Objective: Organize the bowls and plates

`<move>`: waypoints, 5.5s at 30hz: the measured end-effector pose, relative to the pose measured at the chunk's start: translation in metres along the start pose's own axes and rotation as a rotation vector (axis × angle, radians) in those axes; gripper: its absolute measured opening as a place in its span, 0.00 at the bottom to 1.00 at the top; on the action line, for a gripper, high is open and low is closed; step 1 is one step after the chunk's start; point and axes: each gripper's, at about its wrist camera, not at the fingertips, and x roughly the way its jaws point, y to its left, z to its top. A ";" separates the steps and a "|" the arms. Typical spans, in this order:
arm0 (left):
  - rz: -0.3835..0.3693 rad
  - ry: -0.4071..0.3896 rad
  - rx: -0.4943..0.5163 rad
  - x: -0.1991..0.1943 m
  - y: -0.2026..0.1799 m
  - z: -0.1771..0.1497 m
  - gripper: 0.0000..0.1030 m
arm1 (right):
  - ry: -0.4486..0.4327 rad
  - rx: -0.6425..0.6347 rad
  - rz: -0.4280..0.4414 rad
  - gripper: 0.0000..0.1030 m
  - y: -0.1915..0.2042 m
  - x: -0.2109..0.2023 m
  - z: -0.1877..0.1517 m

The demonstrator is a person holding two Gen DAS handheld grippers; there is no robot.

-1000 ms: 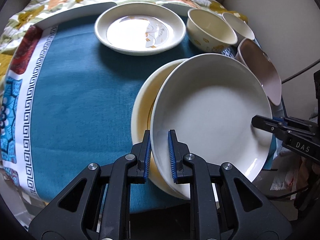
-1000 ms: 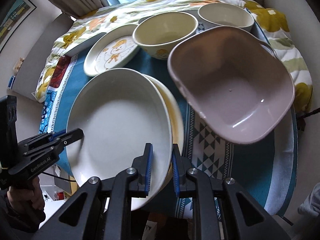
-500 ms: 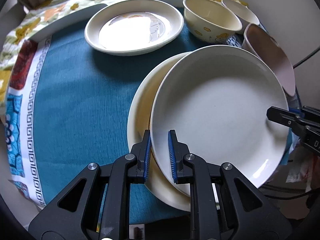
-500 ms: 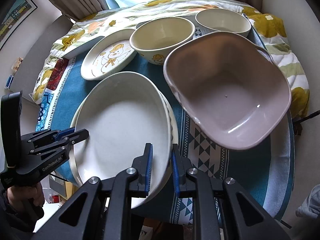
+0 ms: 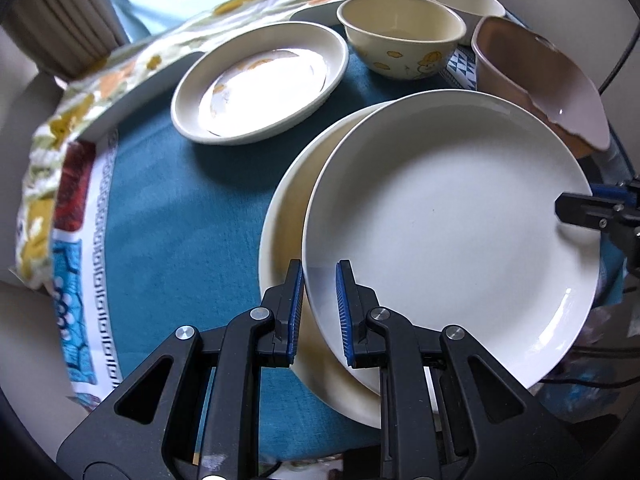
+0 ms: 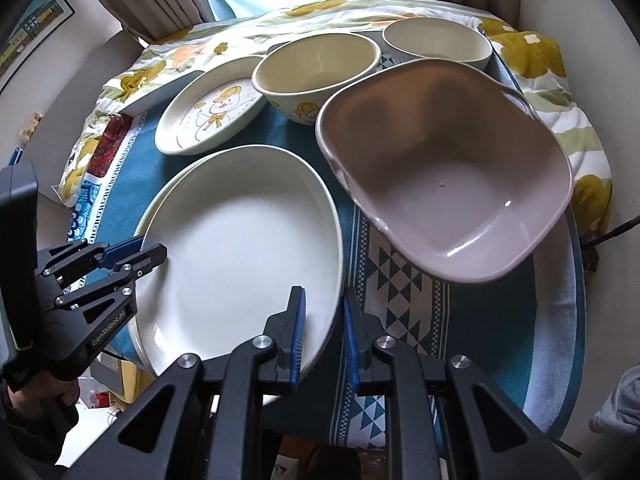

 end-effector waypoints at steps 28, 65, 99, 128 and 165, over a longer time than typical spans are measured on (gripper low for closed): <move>0.060 -0.053 -0.022 -0.030 0.005 0.003 0.14 | -0.066 -0.080 -0.039 0.16 0.017 -0.019 -0.001; -0.246 -0.114 -0.122 0.021 0.191 0.149 0.93 | -0.054 0.229 0.012 0.93 0.069 0.051 0.147; -0.327 0.034 -0.051 0.117 0.183 0.169 0.16 | -0.074 0.256 -0.048 0.14 0.077 0.102 0.161; -0.228 -0.161 -0.222 -0.082 0.097 0.058 0.16 | -0.164 -0.009 0.031 0.14 0.056 -0.061 0.073; -0.172 -0.012 -0.142 -0.009 0.015 -0.014 0.16 | -0.096 -0.028 -0.021 0.14 0.018 -0.017 -0.015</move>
